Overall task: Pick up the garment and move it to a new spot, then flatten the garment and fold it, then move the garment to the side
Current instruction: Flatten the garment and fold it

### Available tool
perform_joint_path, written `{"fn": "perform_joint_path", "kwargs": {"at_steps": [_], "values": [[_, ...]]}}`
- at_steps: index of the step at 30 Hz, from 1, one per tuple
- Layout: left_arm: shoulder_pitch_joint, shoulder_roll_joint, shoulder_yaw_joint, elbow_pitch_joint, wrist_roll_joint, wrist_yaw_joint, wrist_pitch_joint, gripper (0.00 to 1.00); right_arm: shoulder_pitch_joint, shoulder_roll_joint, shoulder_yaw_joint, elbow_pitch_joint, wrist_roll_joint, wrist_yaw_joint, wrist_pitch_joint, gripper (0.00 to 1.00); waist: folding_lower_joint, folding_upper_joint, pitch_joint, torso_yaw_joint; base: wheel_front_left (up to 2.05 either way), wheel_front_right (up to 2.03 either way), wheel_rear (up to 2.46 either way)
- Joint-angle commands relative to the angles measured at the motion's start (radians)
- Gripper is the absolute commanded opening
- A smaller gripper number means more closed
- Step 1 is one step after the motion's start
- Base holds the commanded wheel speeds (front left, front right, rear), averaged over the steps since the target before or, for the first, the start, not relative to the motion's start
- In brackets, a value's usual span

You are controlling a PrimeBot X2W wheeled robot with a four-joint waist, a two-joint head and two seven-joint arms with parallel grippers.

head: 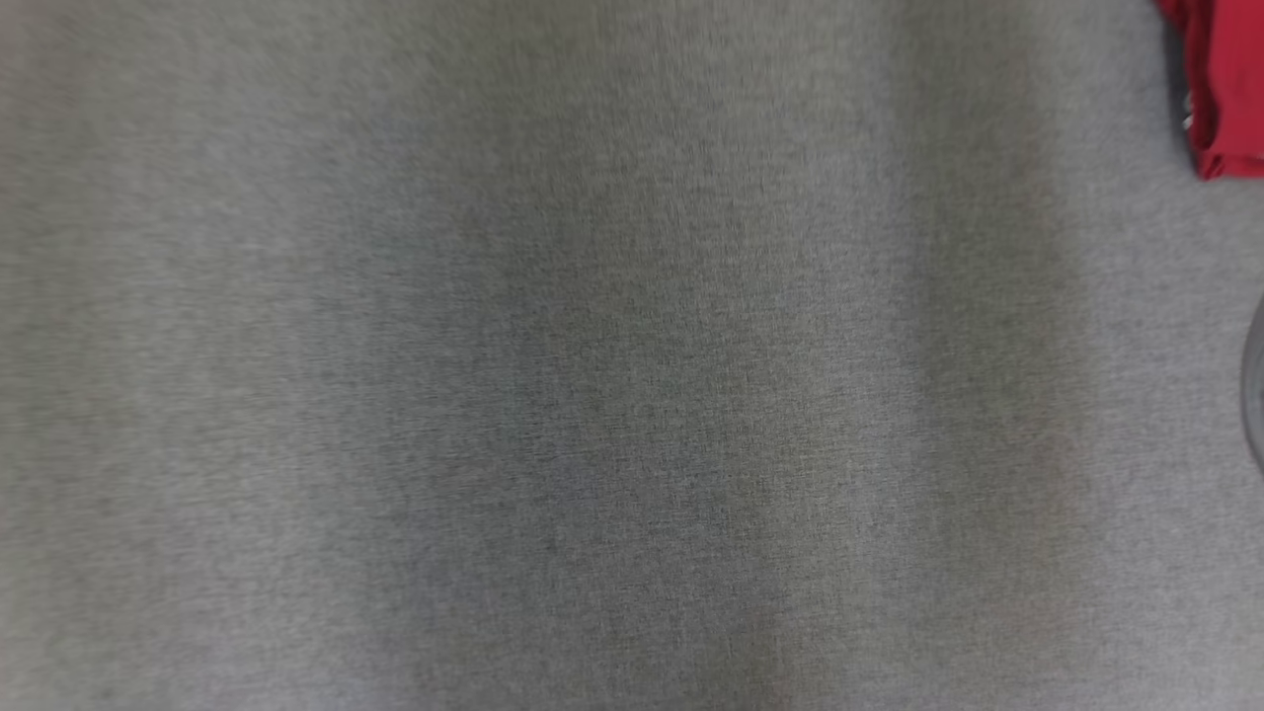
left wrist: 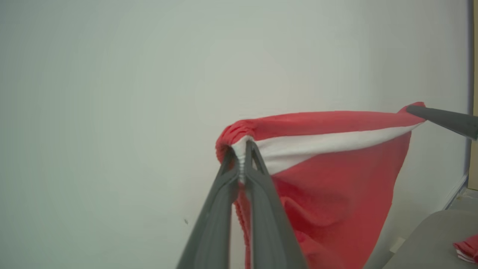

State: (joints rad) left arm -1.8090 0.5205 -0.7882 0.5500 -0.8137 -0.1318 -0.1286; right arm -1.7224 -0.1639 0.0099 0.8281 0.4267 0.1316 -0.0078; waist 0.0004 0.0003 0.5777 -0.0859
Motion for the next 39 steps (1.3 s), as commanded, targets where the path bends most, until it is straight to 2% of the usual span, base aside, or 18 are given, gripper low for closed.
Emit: {"fn": "perform_joint_path", "kwargs": {"at_steps": [1,10,17,21,26,27,29,33,39], "values": [[-0.046,-0.001,-0.021,0.028,-0.023,0.002,-0.01,0.0,-0.047,0.019,-0.017,0.037,-0.007,-0.003,-0.007,0.0,-0.0004,-0.0003,0.09,-0.034,0.0,0.0,0.0],[-0.158,0.0,-0.133,0.124,-0.118,0.002,-0.062,0.0,-0.163,0.038,-0.023,0.163,-0.07,-0.003,-0.06,0.0,-0.0004,-0.0003,0.135,-0.044,0.0,0.0,0.0],[-0.003,0.041,-0.175,0.065,-0.221,0.002,-0.131,0.0,-0.037,0.036,0.034,0.158,-0.025,-0.003,-0.119,0.0,-0.0004,-0.0003,0.082,-0.034,0.0,0.0,0.0],[0.108,0.077,-0.136,0.004,-0.23,0.002,-0.137,0.0,0.077,0.026,0.08,0.115,0.017,-0.003,-0.134,0.0,-0.0004,-0.0003,0.043,-0.035,0.0,0.0,0.0],[0.399,0.105,0.022,-0.13,-0.179,0.004,-0.136,0.0,0.333,-0.008,0.17,-0.03,0.116,-0.003,-0.149,0.0,-0.0004,-0.0003,-0.032,-0.034,0.0,0.0,0.0],[0.529,0.094,0.083,-0.19,-0.155,0.011,-0.136,0.0,0.45,-0.035,0.192,-0.108,0.152,-0.003,-0.151,0.0,-0.0004,-0.0003,-0.065,-0.028,0.0,0.0,0.0],[0.652,0.081,0.137,-0.25,-0.127,0.025,-0.136,0.0,0.573,-0.059,0.207,-0.187,0.188,-0.003,-0.143,0.0,-0.0004,-0.0003,-0.094,-0.026,0.0,0.0,0.0],[0.897,0.045,0.179,-0.354,-0.056,0.043,-0.137,0.0,0.814,-0.095,0.202,-0.335,0.236,-0.003,-0.13,0.0,-0.0004,-0.0003,-0.145,-0.016,0.0,0.0,0.0],[1.187,-0.009,0.243,-0.428,-0.003,0.063,-0.137,0.0,1.128,-0.099,0.137,-0.512,0.255,-0.003,-0.086,0.0,-0.0004,-0.0003,-0.204,-0.015,0.0,0.0,0.0]]}}
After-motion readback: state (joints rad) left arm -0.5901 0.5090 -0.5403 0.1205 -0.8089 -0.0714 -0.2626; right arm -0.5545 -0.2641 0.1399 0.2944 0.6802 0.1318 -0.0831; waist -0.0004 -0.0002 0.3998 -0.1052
